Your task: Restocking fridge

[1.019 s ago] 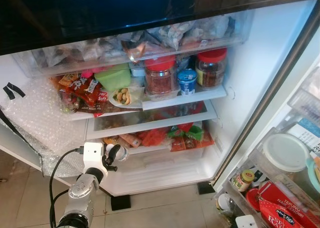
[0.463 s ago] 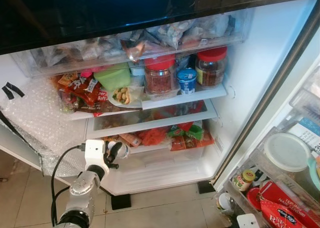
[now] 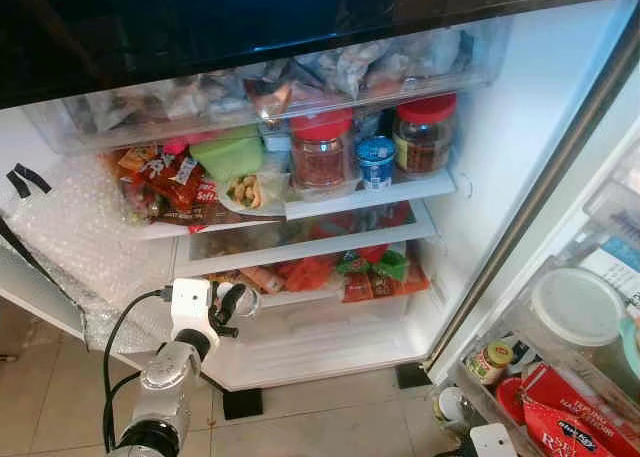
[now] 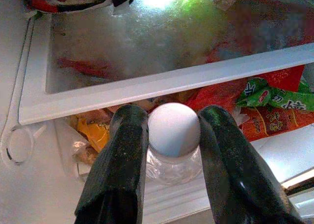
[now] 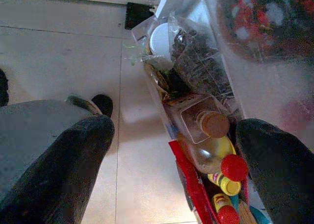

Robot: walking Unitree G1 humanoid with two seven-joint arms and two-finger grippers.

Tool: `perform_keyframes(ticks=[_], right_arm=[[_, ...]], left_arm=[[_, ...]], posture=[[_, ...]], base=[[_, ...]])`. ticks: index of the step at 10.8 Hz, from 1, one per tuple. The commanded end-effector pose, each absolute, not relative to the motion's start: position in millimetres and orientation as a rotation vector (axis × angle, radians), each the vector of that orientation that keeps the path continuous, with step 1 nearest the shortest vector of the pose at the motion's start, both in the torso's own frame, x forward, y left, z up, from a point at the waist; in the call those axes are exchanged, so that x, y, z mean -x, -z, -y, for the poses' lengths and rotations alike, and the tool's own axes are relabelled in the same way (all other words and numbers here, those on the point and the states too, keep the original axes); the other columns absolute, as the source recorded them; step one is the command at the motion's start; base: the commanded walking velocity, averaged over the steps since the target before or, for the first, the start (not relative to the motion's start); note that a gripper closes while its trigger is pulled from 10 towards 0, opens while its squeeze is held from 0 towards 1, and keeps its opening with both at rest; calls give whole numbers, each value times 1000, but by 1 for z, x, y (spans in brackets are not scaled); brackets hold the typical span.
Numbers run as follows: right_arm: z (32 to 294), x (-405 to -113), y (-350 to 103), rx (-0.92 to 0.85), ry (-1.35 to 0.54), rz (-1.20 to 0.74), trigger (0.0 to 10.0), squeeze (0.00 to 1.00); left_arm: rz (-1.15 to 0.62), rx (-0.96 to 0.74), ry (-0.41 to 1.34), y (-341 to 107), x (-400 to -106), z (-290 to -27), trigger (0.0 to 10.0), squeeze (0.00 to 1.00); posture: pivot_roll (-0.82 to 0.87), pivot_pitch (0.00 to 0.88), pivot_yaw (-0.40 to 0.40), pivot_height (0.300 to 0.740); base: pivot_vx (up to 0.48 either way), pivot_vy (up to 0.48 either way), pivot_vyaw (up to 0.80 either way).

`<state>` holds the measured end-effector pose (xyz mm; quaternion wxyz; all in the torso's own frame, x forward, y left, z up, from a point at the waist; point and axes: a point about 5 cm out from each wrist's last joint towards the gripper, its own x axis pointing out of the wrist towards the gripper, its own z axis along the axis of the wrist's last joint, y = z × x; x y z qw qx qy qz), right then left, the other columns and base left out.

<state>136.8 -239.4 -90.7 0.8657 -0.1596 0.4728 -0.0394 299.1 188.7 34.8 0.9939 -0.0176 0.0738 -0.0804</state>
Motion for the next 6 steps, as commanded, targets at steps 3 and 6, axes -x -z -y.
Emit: perform_keyframes(ticks=[3,6], right_arm=[[239,-130,94,296,77,-1022,10000,0],[238,-130,94,287,70,-1024,10000,0]], left_arm=[[-146,14,167,-36,-300,-190,10000,0],[-142,16,172,-37,-301,-188,10000,0]], posture=[[-21,97,105,740],[-22,102,104,740]], base=[[0,0,0],[80,0,0]])
